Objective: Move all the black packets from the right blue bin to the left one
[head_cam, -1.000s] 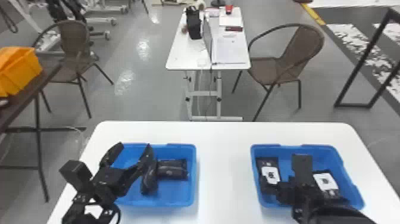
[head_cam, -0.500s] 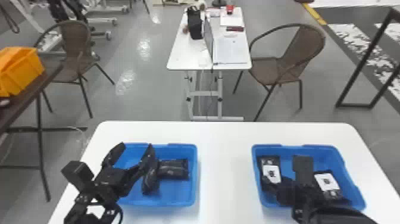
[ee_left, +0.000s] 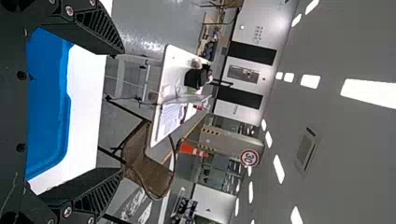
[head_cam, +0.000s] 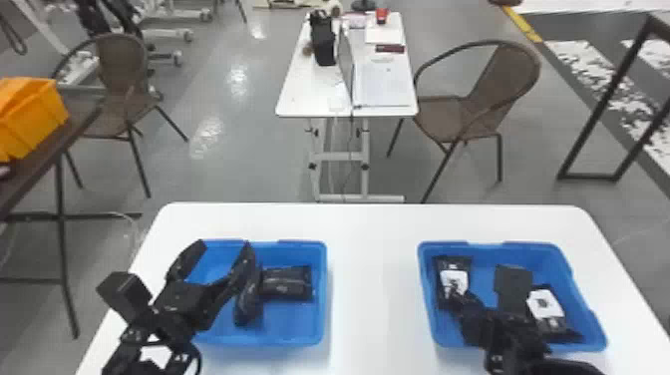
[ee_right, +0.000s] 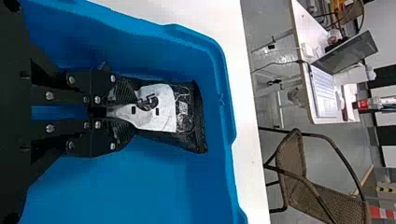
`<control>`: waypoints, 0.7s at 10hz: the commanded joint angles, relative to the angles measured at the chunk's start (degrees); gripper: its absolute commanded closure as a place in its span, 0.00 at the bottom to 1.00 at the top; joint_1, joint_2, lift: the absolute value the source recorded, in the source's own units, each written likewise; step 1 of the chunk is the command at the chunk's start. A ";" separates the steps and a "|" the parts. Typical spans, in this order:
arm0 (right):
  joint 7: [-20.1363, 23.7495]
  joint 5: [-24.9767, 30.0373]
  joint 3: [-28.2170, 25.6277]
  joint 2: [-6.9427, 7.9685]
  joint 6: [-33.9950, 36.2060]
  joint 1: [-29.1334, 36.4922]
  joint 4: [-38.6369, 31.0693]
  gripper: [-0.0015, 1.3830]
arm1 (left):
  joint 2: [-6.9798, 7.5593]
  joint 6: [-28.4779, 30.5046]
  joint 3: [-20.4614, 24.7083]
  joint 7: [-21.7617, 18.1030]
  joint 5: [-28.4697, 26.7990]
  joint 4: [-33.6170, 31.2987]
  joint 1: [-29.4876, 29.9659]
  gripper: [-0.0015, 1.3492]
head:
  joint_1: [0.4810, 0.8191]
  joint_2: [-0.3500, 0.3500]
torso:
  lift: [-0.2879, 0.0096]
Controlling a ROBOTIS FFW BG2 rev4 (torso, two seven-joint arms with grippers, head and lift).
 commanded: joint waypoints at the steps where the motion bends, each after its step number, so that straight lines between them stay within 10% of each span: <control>1: 0.03 -2.39 -0.06 -0.18 -0.94 1.76 -2.94 0.94 | -0.15 -0.12 -0.18 0.00 0.38 0.05 -0.07 0.10 | 0.63 0.57 | 0.97; 4: 3.63 -6.79 0.03 -4.92 2.57 11.25 -21.66 0.94 | -0.15 -1.09 -0.18 0.62 0.90 -0.39 -0.07 0.10 | 0.63 0.58 | 0.97; 5: 8.20 -5.65 0.82 -7.38 2.75 11.95 -25.97 0.94 | -0.15 0.14 -0.53 0.62 4.16 -0.39 -0.07 0.10 | 0.63 0.58 | 0.97; 7: 20.15 0.07 3.02 -7.82 2.31 5.36 -26.40 0.94 | -0.15 1.99 -1.14 0.62 7.50 -0.83 -0.69 0.10 | 0.63 0.62 | 0.97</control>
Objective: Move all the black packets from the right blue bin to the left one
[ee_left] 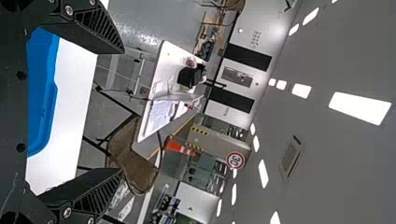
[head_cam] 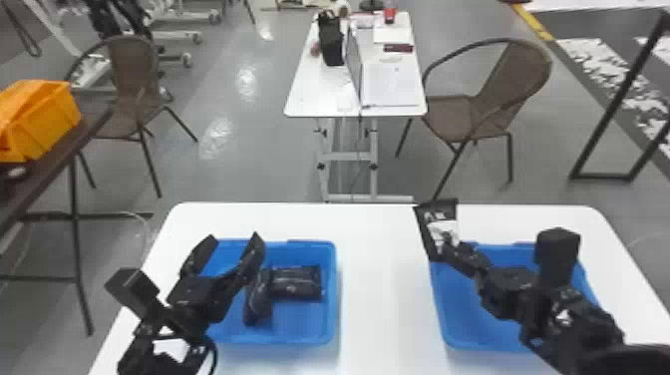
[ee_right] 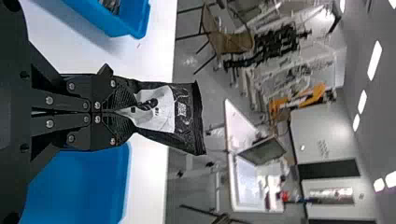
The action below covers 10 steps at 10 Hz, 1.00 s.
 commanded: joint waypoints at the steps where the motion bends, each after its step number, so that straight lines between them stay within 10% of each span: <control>1: 4.95 4.26 2.11 1.32 1.07 -6.14 1.06 0.94 | -0.15 1.63 -0.67 0.00 2.33 -0.18 -0.65 0.10 | 0.63 0.65 | 0.97; 4: 15.32 4.17 9.67 1.41 -3.15 -15.36 8.79 0.94 | -0.15 5.76 -3.40 0.00 8.57 -1.76 -2.23 0.10 | 0.63 0.74 | 0.97; 10: 20.60 -4.61 19.16 1.24 -1.65 -23.01 16.00 0.94 | 0.09 9.71 -7.18 -0.53 17.27 -3.70 -4.78 0.09 | 0.63 0.80 | 0.97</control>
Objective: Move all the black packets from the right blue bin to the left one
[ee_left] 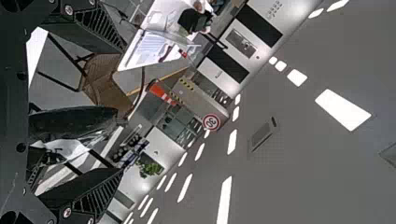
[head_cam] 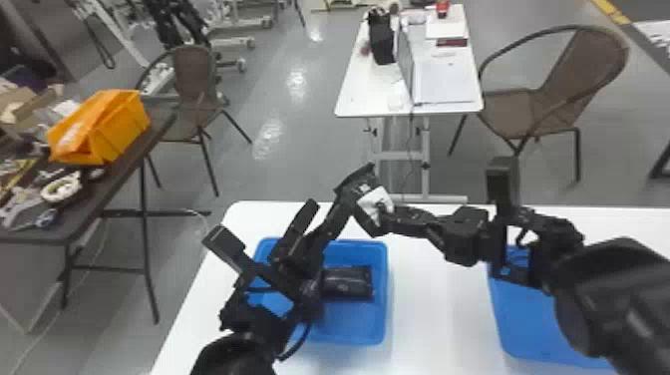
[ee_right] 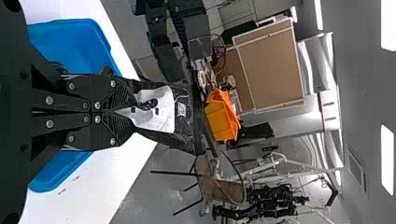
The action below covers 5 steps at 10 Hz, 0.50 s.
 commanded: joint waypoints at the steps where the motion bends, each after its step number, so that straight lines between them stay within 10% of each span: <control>1: -0.01 -1.36 1.59 0.31 0.00 -0.80 0.53 0.94 | 0.07 1.83 -0.07 0.01 0.33 -0.02 -0.05 0.09 | 0.63 0.81 | 0.97; 5: -0.10 -4.26 4.23 0.84 0.09 -1.77 2.28 0.94 | 0.33 3.41 -1.21 0.01 0.77 0.06 -0.93 0.14 | 0.63 0.83 | 0.97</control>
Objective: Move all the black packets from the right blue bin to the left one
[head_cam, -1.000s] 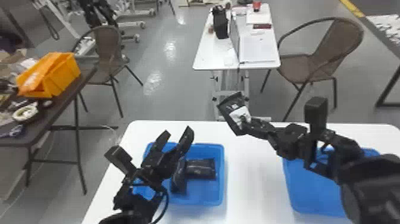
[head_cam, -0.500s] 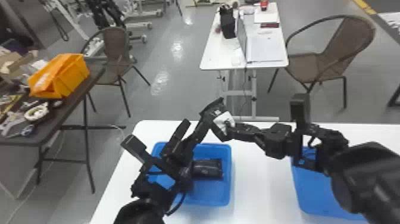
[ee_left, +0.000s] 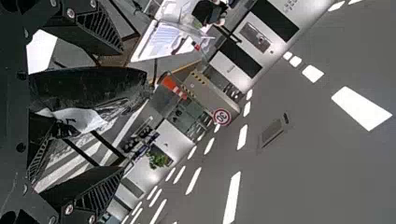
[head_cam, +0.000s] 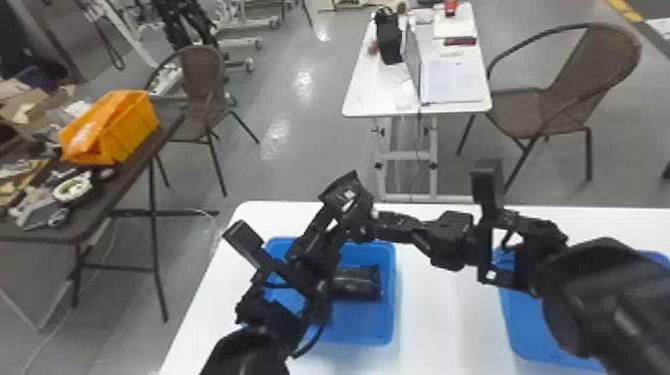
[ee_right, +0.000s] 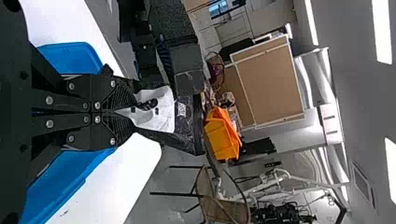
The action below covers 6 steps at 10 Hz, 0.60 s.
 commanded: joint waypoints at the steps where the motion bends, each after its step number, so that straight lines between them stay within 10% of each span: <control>1: 0.00 -0.57 0.03 0.09 0.00 -0.01 0.21 0.94 | 0.09 -0.20 -0.29 0.00 -0.04 0.00 -0.03 0.52 | 0.63 0.83 | 0.97; 2: -0.09 -0.57 0.03 0.00 0.00 -0.01 0.21 0.94 | -0.09 -3.45 -0.56 0.53 -0.91 0.00 0.41 0.94 | 0.63 0.83 | 0.97; 6: -0.44 -0.57 -0.41 0.44 -0.70 -0.10 1.17 0.94 | -0.35 -5.82 -0.73 0.53 -1.00 0.09 0.67 0.90 | 0.63 0.85 | 0.97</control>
